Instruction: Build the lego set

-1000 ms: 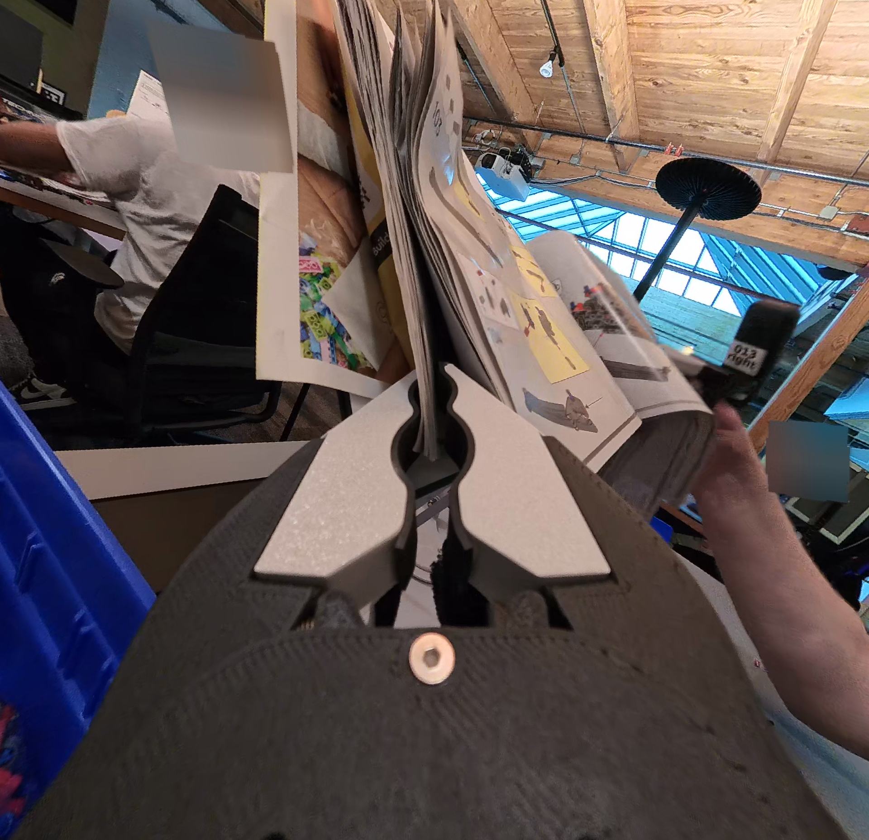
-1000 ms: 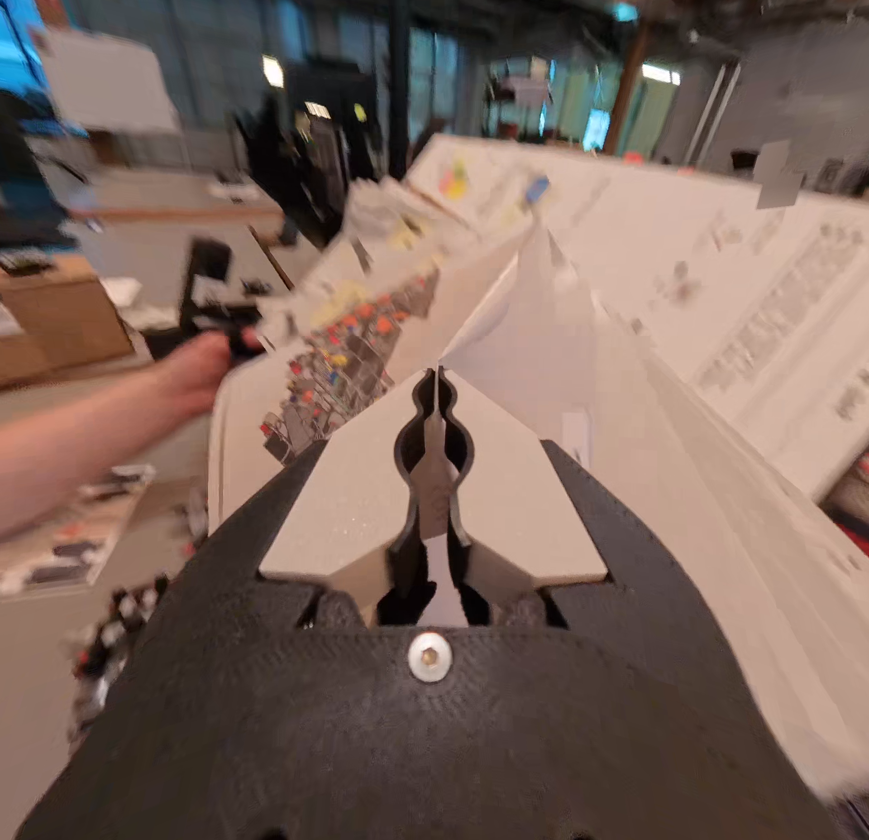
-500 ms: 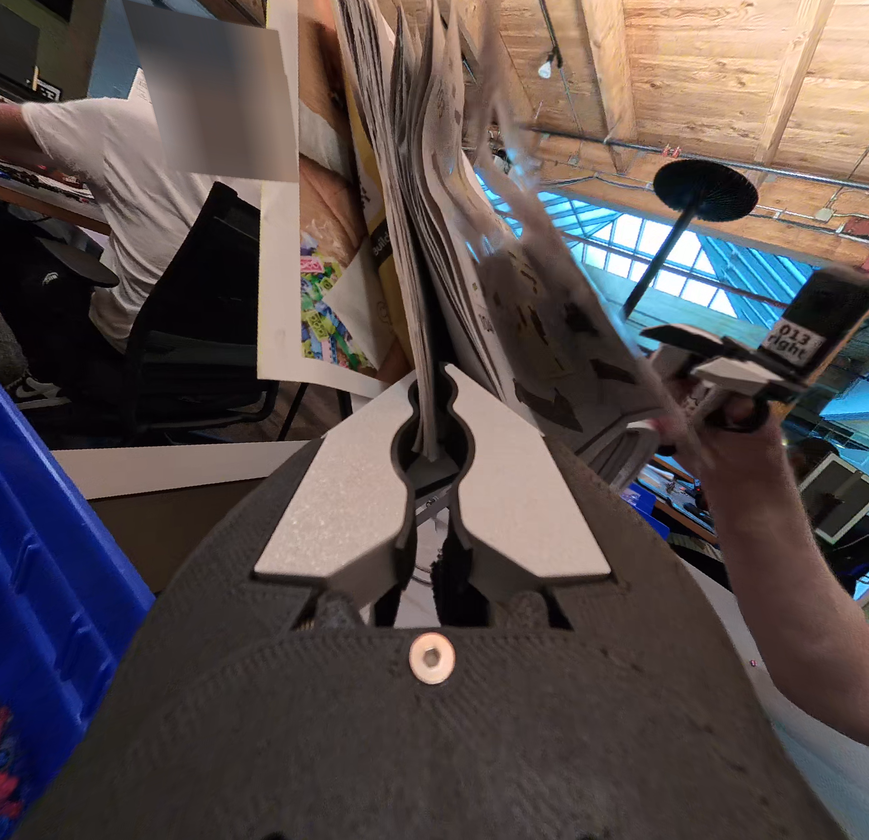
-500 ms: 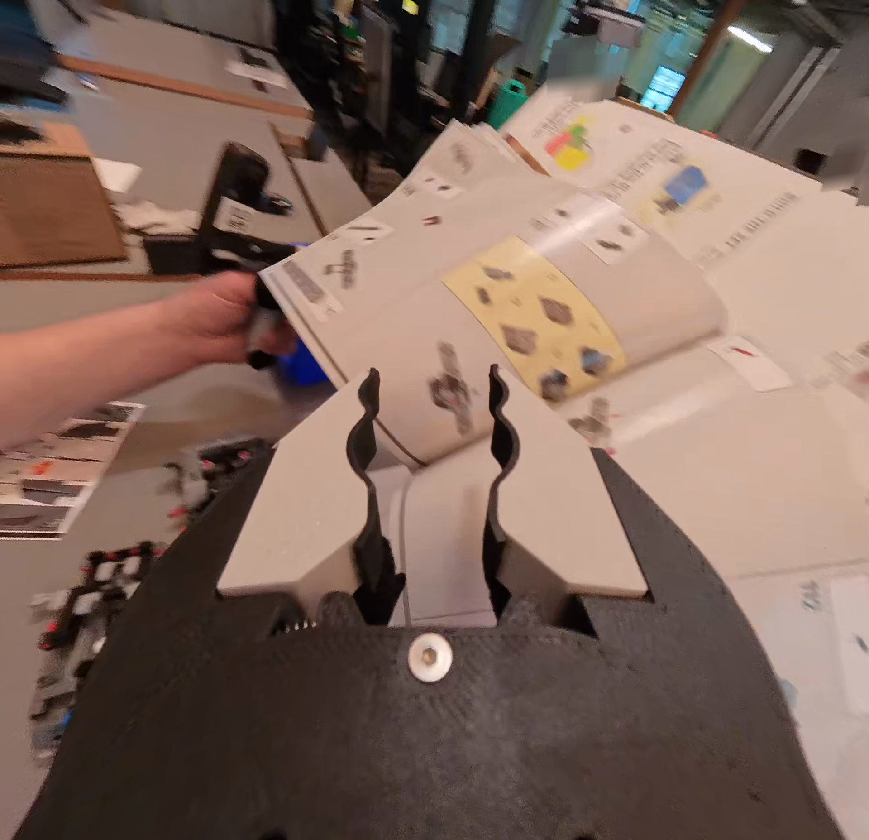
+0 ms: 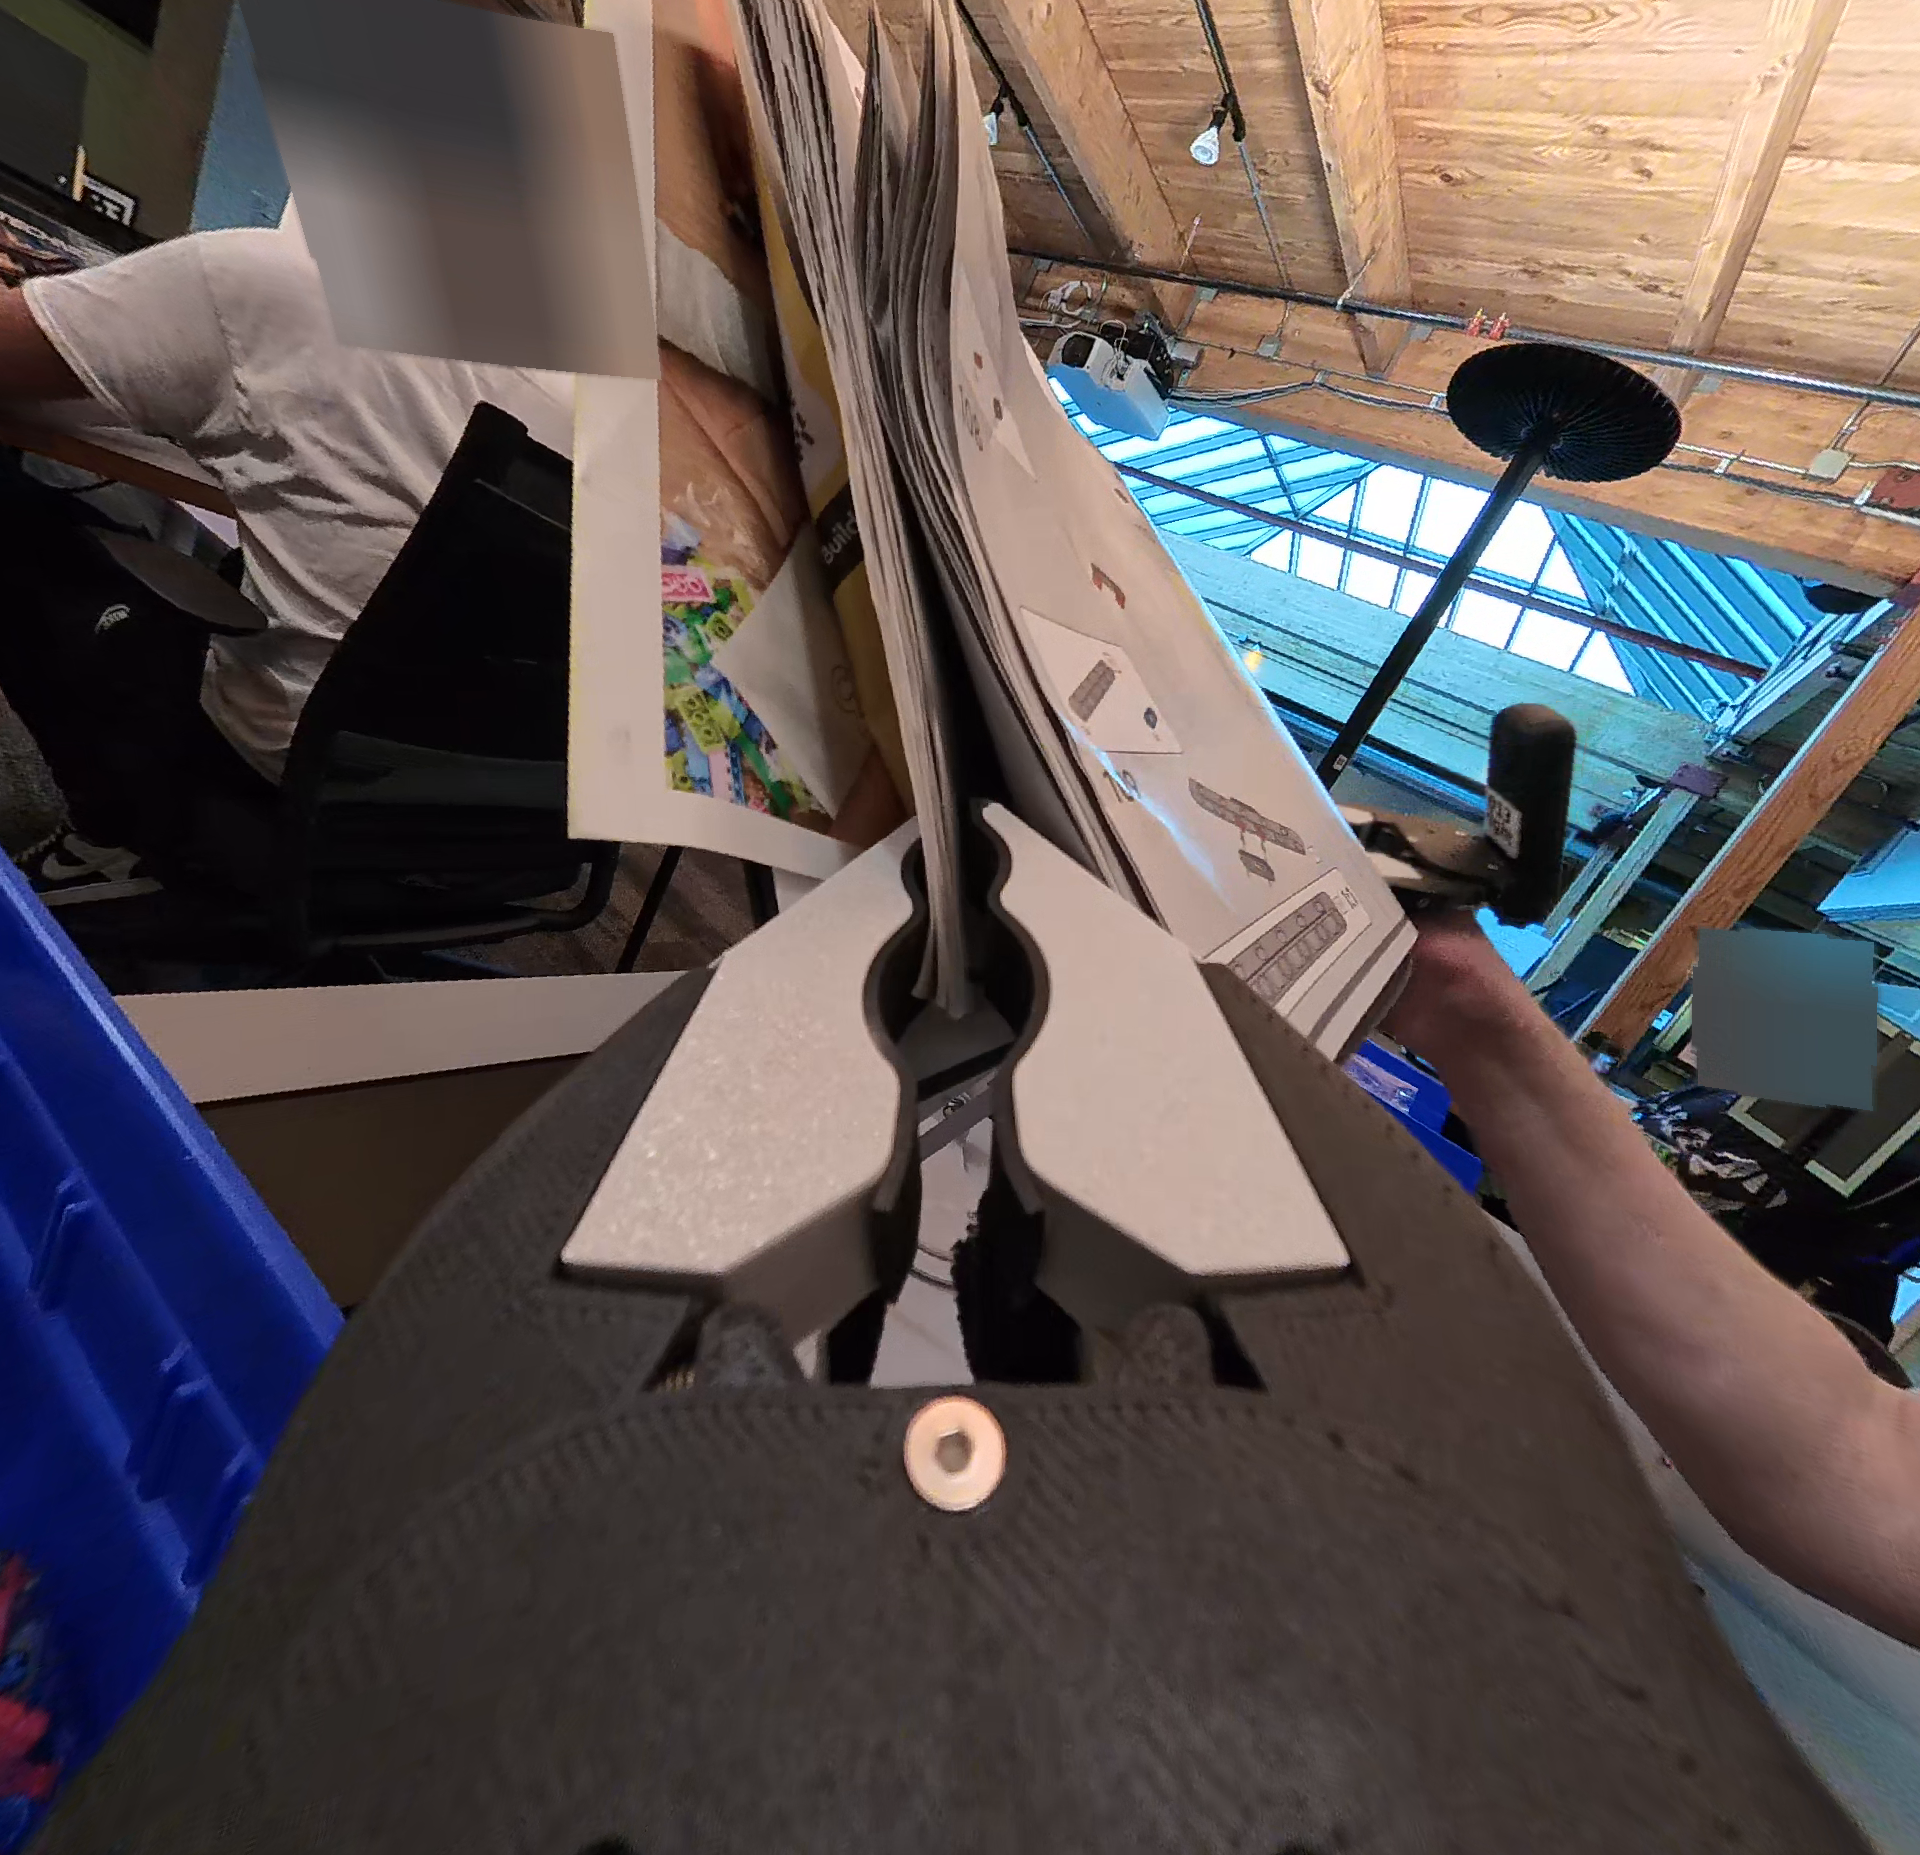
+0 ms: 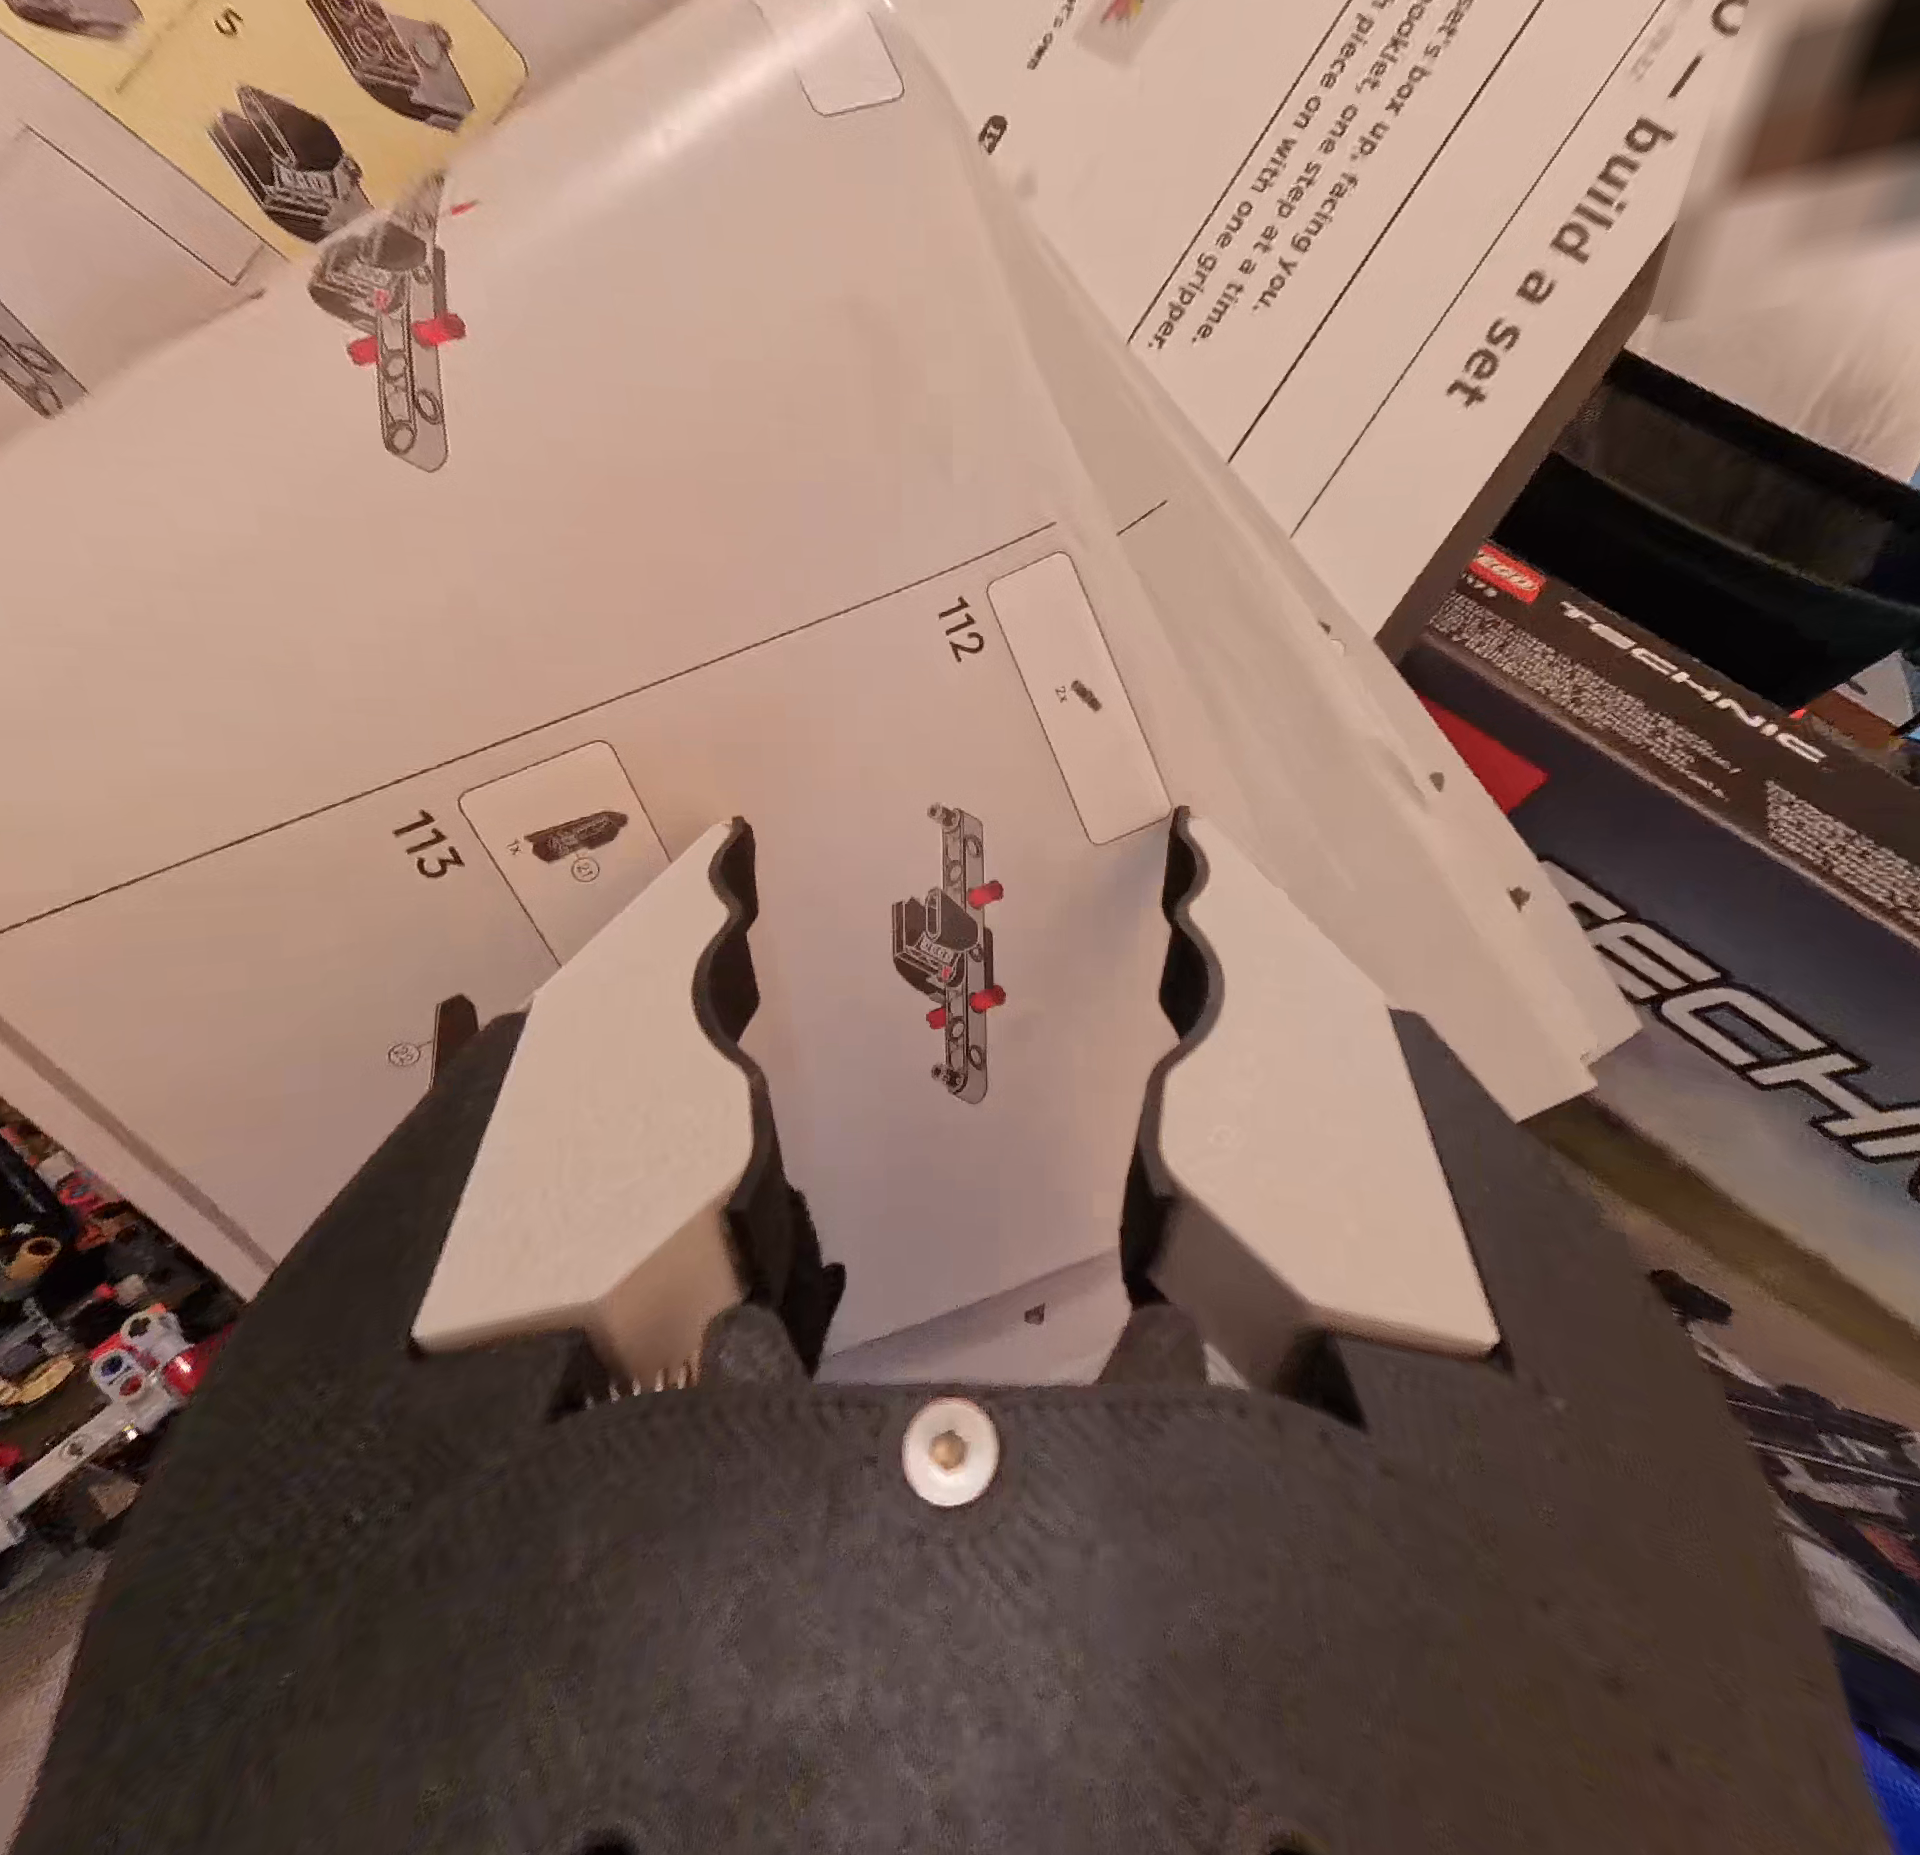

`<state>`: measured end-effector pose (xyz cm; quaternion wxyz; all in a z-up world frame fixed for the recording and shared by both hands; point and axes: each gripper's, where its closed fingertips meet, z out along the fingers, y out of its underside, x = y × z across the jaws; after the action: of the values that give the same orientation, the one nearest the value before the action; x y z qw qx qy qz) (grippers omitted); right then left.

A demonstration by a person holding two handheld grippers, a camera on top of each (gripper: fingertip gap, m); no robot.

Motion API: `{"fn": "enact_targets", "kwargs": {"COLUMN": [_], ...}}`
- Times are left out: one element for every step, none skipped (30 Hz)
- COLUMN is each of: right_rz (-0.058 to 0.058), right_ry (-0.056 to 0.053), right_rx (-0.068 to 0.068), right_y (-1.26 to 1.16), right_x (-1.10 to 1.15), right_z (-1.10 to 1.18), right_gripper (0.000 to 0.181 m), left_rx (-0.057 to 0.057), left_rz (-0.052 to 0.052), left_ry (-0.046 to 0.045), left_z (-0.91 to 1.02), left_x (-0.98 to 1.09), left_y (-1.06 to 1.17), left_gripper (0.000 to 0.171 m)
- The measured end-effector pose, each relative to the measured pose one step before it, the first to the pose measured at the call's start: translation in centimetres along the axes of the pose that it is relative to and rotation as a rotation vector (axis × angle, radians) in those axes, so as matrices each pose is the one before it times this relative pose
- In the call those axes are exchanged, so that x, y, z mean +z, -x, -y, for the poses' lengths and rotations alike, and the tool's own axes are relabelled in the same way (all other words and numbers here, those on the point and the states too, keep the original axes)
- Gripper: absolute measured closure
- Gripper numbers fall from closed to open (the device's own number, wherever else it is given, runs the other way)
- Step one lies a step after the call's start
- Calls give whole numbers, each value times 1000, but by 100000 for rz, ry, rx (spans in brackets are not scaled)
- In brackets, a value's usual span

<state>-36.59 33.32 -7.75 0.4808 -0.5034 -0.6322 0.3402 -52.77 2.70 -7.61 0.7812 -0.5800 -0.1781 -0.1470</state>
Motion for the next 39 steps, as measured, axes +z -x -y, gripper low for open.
{"fn": "enact_targets", "kwargs": {"right_rz": [-484, -916, -987, -1118, -881, -601, -864, -654, -13, 126, 299, 304, 120, 146, 325, 351, 117, -62, -498, -396, 358, 548, 337, 50, 222, 1060, 1970, 2775, 3895, 5041, 5831, 6417, 6598, 6330, 5913, 5154, 3954, 3207, 2741], "right_ry": [-671, -455, 163, 322, 276, 179, 251, 169, -57, 42, 148, 114, 118, 140, 167, 253, 377, 363, 127, 36, 124, -242, -691, -272, 66, -458, -944, -731, -924, -1941, -3223, -4379, -5006, -5122, -4566, -3643, -3020, -2387, -1463], "right_rx": [-374, -612, -498, -652, -1073, -1202, -1070, -1204, -1442, -1132, -645, -135, 32, -152, -303, -403, -591, -805, -858, -673, -299, 97, 121, 122, 217, 582, 987, 1303, 1930, 2943, 3949, 4712, 4852, 4680, 4549, 3967, 2809, 1822, 1284], "right_y": [-11, -83, -126, -164, -94, 12, 41, 118, 217, 172, 128, 70, 8, 8, 44, 56, 24, 7, -74, -97, -25, -49, -100, -154, -132, -11, 140, 266, 411, 560, 654, 742, 788, 777, 727, 627, 519, 477, 468], "right_x": [138, 41, 3, -8, -1, 26, 23, 40, 39, 23, 21, 25, 11, 9, -2, -13, -27, -63, -99, -110, -102, -127, -145, -138, -130, -161, -204, -179, -200, -234, -293, -346, -337, -269, -159, -20, 92, 189, 276], "right_z": [-114, -27, -36, -27, -31, -17, -3, 3, 20, 7, 11, 11, 19, 20, 11, 15, 14, 2, 33, 29, 5, 71, 152, 112, 95, 206, 305, 302, 360, 519, 726, 940, 1047, 1057, 958, 785, 680, 573, 438], "right_gripper": [106, 108, 112, 117, 122, 124, 125, 128, 132, 135, 138, 141, 142, 145, 149, 152, 156, 163, 169, 171, 175, 179, 181, 181, 181, 181, 181, 181, 181, 181, 181, 181, 181, 181, 181, 181, 181, 181, 181], "left_rx": [-71, -109, -67, 10, 30, -51, 21, 53, 71, 30, 21, 51, 26, 38, -19, -59, -62, -72, -14, 9, -27, 12, 18, -7, -64, -61, -58, -22, 35, 100, 26, -50, -49, -27, -25, -32, -47, -65, -47], "left_rz": [-21, 76, -66, 7, 59, 20, 51, 33, 85, 49, 21, 69, 26, -5, -50, -69, -45, -68, -34, -34, -18, -1, 10, 2, -42, 1, 37, 20, 20, 51, 25, -11, -33, -28, -13, -15, -24, -29, -43], "left_ry": [-51, -93, -17, -1, -10, -49, -7, 43, 12, 27, 36, 10, 13, 10, 20, -14, -3, 6, 22, 44, 18, 11, -12, -9, -37, -56, -64, -9, 51, 45, 7, -20, -19, 4, 5, -15, -22, -6, 5], "left_z": [-6, -8, -5, -8, -3, 4, -3, -2, 2, 0, -4, 11, 5, 3, 2, 1, -4, -16, -7, -2, 0, -2, -1, -3, 4, -5, -11, -7, 10, -2, 3, -1, 7, -9, 15, 2, -5, 8, 4], "left_x": [-1, 0, 9, -3, 0, 13, -1, -1, 1, 0, 9, 3, -9, 1, 0, -10, -1, 5, -3, -2, -11, -1, 10, -1, -9, 0, 9, -2, 2, -2, 1, 0, 2, -3, -6, 1, -1, -8, 1], "left_y": [10, 25, 0, 6, 1, -1, 0, -5, 3, -5, -9, -5, -8, -11, 1, 0, 3, 4, 8, 5, -5, 1, 3, 13, 3, 14, 10, 6, -4, 1, -8, 8, 1, -1, 1, -4, -2, 0, 0], "left_gripper": [171, 171, 171, 171, 171, 171, 171, 171, 171, 171, 171, 171, 171, 171, 171, 171, 171, 171, 171, 171, 171, 171, 171, 171, 171, 171, 171, 171, 171, 171, 171, 171, 171, 171, 171, 171, 171, 171, 171]}}
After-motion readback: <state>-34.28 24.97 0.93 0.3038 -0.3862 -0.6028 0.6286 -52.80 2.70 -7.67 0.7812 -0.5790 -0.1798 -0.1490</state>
